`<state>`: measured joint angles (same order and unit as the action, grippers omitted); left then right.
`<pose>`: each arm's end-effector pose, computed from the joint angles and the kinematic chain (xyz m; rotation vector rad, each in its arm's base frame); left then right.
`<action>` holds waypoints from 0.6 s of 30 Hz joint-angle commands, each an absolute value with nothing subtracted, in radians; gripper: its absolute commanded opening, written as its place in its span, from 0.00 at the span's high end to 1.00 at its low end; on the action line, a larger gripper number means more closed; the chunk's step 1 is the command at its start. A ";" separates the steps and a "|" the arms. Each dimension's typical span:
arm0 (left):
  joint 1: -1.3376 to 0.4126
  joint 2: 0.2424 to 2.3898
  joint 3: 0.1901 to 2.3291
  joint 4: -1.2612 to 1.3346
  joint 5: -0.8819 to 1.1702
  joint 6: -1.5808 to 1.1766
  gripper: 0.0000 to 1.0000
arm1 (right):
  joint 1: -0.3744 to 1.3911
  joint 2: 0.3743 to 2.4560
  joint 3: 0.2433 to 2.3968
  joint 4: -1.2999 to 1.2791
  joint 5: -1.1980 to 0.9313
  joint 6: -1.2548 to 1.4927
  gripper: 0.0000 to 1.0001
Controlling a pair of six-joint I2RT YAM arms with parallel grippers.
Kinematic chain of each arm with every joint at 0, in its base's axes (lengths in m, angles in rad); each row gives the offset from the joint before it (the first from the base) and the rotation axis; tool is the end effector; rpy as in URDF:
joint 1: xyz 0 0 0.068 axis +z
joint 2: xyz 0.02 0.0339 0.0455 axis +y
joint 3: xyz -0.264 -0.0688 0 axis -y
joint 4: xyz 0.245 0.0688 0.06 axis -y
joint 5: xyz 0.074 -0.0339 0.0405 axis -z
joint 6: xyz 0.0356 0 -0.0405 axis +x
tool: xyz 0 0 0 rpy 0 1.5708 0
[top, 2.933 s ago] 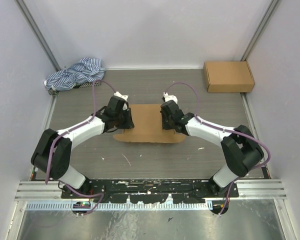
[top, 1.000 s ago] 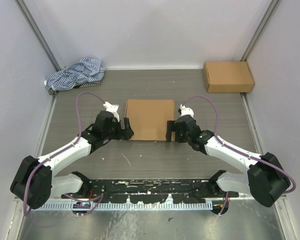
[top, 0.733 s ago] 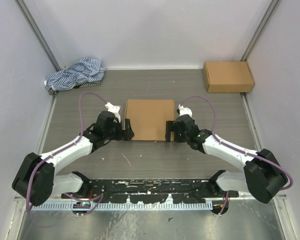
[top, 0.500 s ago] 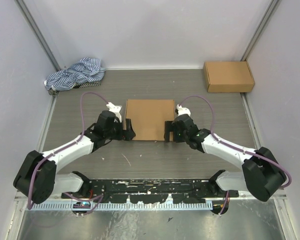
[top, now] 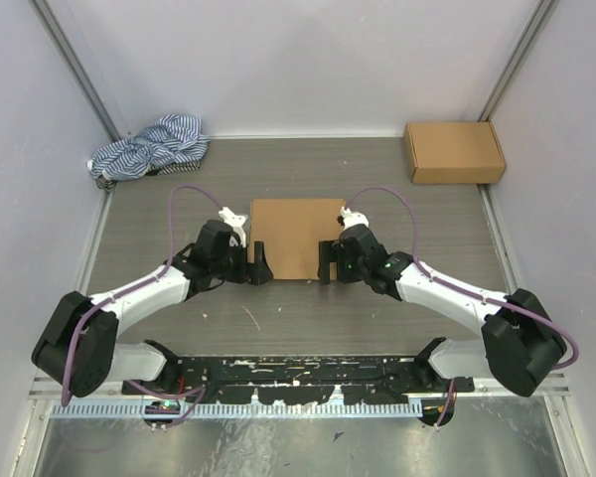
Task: Fold the paper box
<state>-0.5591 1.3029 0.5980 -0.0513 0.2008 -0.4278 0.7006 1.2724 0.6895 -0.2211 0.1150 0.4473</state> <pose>0.2122 -0.1412 0.1803 0.2638 2.4087 -0.7095 0.1982 0.1618 0.2023 -0.2486 2.3947 0.4108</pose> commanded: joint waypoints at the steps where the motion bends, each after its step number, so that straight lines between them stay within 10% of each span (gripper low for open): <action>1: -0.561 1.277 0.639 -0.113 0.262 -0.436 0.11 | 0.714 1.243 0.741 -0.246 0.077 0.447 0.06; 18: -0.561 1.262 0.805 -0.377 0.263 -0.413 0.12 | 0.721 1.269 0.876 -0.428 0.088 0.474 0.08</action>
